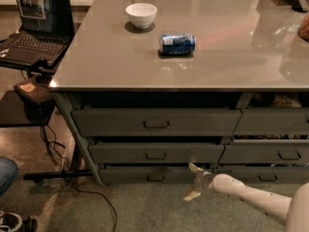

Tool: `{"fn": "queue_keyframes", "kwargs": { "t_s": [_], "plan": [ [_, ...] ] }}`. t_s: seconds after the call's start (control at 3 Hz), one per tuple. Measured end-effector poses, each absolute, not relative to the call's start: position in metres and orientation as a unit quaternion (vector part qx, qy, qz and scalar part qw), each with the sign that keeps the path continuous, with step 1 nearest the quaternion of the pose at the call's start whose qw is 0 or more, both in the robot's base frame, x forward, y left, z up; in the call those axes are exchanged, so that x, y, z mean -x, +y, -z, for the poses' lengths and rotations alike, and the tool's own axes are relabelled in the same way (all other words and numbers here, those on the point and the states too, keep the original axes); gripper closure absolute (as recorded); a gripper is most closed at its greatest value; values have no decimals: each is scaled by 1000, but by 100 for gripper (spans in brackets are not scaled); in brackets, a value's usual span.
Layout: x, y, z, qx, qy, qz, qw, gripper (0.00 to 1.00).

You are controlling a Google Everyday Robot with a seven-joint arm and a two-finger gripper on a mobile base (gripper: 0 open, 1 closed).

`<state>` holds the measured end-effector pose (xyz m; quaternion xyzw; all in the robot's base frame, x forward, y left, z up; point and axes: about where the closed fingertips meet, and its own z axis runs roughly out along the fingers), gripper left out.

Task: Open bottom drawer

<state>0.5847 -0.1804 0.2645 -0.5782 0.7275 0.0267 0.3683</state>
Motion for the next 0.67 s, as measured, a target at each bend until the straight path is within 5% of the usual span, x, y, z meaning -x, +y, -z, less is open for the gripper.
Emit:
{"fn": "queue_keyframes", "kwargs": {
  "t_s": [0.67],
  "plan": [
    [-584, -176, -244, 576, 734, -35, 359, 0]
  ]
}}
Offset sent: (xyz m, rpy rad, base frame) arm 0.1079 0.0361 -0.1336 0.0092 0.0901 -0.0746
